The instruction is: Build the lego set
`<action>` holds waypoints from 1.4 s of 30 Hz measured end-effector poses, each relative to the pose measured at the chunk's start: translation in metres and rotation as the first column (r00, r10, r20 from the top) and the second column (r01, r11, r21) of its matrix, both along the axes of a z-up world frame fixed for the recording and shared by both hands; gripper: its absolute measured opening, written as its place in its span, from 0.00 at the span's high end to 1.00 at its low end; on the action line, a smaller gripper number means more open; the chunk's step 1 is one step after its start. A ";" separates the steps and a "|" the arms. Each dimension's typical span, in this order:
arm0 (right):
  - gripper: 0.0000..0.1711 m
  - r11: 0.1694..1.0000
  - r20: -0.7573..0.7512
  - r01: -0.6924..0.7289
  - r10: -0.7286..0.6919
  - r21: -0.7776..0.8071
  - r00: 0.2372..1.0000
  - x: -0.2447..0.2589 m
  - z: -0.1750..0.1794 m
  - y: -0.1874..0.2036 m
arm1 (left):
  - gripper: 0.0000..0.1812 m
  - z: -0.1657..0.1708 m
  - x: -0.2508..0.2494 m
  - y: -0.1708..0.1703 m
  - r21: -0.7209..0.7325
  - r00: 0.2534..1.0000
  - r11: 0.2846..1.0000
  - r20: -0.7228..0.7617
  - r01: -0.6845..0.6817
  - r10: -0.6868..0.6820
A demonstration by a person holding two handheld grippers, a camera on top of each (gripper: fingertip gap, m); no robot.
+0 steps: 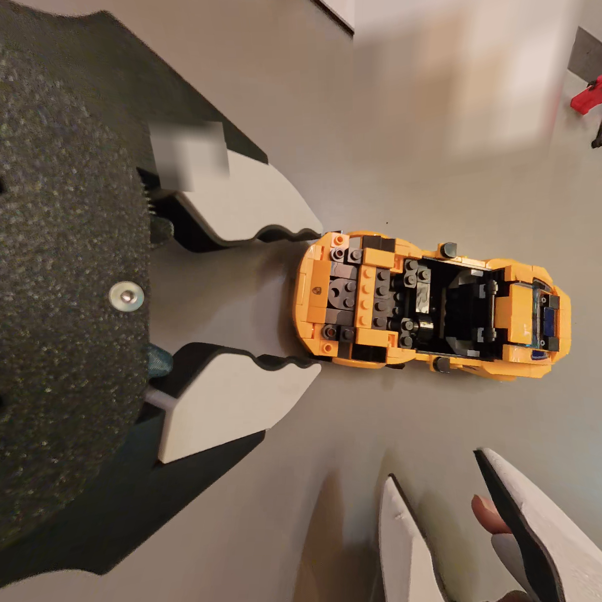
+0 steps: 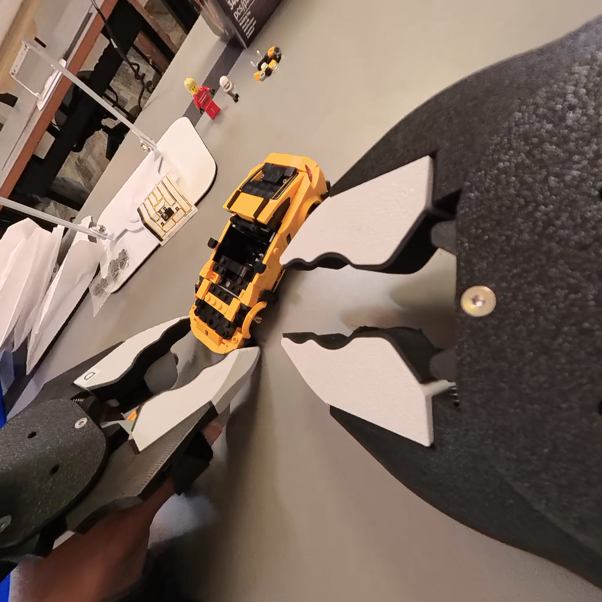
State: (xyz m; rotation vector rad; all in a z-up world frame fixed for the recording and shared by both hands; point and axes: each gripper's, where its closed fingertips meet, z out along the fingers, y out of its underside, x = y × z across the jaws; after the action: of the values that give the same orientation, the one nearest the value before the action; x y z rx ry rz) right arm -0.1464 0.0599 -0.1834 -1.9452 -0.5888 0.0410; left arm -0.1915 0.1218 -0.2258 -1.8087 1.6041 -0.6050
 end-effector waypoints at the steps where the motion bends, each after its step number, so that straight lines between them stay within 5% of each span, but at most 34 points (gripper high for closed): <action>1: 0.79 1.000 -0.001 -0.003 0.003 0.003 1.000 -0.001 0.001 0.000 | 0.63 0.000 0.000 0.001 -0.001 1.000 1.000 0.001 -0.001 0.001; 10: 0.79 0.997 -0.040 0.006 -0.003 0.074 0.999 0.001 0.016 -0.001 | 0.62 0.008 -0.006 0.010 0.053 0.999 0.998 0.018 -0.027 0.026; 15: 0.78 0.967 -0.154 0.056 -0.018 0.250 0.988 0.026 0.082 0.009 | 0.65 0.060 -0.010 0.014 0.086 0.968 0.991 0.240 -0.100 0.077; 19: 0.70 0.920 -0.112 0.065 -0.023 0.386 0.993 0.060 0.159 0.059 | 0.73 0.107 -0.016 0.027 0.080 0.878 0.972 0.451 -0.219 0.161; 26: 0.46 0.837 0.117 -0.020 -0.053 0.547 0.992 0.110 0.226 0.203 | 0.80 0.127 -0.028 0.043 0.113 0.841 0.949 0.502 -0.296 0.202; 32: 0.41 0.894 0.098 -0.023 -0.023 0.448 0.995 0.131 0.217 0.270 | 0.81 0.097 -0.030 0.043 0.095 0.870 0.956 0.446 -0.277 0.208; 37: 0.47 0.940 0.125 -0.032 -0.011 0.340 0.992 0.131 0.171 0.295 | 0.81 0.087 -0.021 0.036 0.076 0.888 0.969 0.423 -0.235 0.182; 42: 0.48 0.918 0.080 -0.034 0.002 0.396 0.997 0.131 0.174 0.300 | 0.82 0.076 -0.016 0.031 0.067 0.902 0.974 0.396 -0.215 0.172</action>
State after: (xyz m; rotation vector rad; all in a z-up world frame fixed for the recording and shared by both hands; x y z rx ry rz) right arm -0.0157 0.3601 -0.0098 -1.5501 -0.6142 -0.1354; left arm -0.2078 0.1532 -0.1498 -1.6197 1.1529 -0.7165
